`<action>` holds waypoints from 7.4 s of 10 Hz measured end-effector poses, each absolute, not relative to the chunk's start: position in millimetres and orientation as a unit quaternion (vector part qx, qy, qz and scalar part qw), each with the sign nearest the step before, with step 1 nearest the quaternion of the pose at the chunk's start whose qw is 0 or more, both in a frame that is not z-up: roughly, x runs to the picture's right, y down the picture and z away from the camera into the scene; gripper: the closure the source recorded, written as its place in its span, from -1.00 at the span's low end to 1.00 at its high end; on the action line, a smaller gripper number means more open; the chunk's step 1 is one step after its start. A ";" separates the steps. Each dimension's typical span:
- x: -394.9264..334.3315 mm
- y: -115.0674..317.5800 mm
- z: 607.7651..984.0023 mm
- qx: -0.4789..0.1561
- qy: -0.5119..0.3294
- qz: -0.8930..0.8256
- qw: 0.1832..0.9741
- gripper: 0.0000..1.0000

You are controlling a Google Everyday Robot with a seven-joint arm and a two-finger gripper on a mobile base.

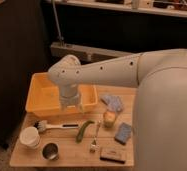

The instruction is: Place eraser in tray

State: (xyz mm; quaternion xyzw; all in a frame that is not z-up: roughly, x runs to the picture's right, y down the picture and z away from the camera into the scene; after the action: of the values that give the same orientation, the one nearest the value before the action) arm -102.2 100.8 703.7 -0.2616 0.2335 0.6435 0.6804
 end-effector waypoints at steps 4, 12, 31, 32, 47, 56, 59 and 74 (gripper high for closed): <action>-102.2 100.8 703.7 -0.262 0.233 0.644 0.680 -0.30; -102.2 100.8 703.7 -0.262 0.234 0.644 0.680 -0.30; -0.2 142.4 685.8 -0.278 0.259 0.745 0.549 -0.30; 15.5 149.7 680.5 -0.276 0.267 0.756 0.530 -0.30; 71.3 197.4 664.8 -0.222 0.314 0.815 0.433 -0.30; 69.7 222.1 667.8 -0.248 0.242 0.763 0.545 -0.30; 61.3 217.1 654.8 -0.288 0.168 0.679 0.654 -0.30; 104.0 187.4 655.0 -0.237 -0.061 0.436 0.866 -0.30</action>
State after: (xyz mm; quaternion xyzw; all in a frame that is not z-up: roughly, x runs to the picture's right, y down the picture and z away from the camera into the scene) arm 104.0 187.4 655.0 -0.2373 -0.0608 0.4364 0.8658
